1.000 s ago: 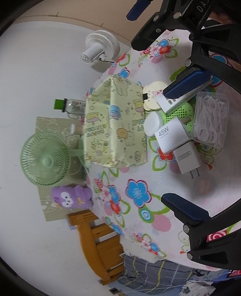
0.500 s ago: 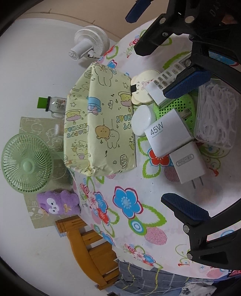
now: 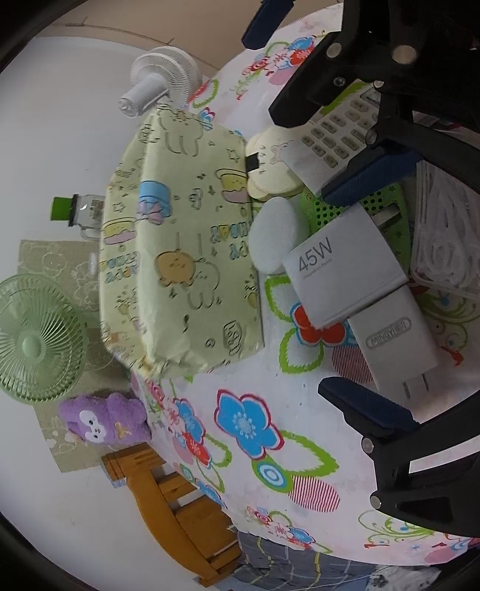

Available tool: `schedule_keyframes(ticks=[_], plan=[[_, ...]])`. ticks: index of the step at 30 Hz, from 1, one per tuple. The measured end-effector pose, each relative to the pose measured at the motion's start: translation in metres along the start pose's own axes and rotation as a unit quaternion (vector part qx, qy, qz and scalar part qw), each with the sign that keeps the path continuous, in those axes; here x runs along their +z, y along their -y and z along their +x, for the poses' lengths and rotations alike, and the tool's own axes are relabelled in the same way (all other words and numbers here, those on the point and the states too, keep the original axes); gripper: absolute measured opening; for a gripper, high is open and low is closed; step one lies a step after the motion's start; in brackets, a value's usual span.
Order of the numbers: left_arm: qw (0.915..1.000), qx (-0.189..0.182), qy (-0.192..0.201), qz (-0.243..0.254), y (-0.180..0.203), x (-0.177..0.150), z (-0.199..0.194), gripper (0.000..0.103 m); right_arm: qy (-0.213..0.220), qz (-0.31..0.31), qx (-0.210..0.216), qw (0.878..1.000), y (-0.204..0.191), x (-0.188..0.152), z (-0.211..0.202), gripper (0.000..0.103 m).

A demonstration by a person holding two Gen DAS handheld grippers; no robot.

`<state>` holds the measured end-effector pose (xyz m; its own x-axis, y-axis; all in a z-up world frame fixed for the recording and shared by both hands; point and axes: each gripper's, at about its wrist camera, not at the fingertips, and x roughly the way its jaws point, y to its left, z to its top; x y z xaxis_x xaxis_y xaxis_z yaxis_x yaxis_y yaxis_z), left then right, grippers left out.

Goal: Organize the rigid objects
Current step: 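Grasp the white charger with the left gripper while the right gripper grasps the white remote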

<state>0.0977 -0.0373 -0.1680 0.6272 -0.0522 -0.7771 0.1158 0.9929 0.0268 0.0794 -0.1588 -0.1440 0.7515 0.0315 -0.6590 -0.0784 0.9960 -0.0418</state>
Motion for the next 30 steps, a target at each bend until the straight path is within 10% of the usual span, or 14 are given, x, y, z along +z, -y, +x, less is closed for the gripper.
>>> schedule_keyframes(ticks=[8, 30], plan=[[0.9999, -0.015, -0.006, -0.002, 0.001, -0.001, 0.010, 0.071, -0.012, 0.003, -0.003, 1.000, 0.000, -0.002, 0.009, 0.099], [0.9999, 0.010, -0.004, -0.010, -0.027, -0.020, -0.004, 0.070, -0.055, 0.019, 0.032, 0.998, -0.017, -0.014, 0.017, 0.087]])
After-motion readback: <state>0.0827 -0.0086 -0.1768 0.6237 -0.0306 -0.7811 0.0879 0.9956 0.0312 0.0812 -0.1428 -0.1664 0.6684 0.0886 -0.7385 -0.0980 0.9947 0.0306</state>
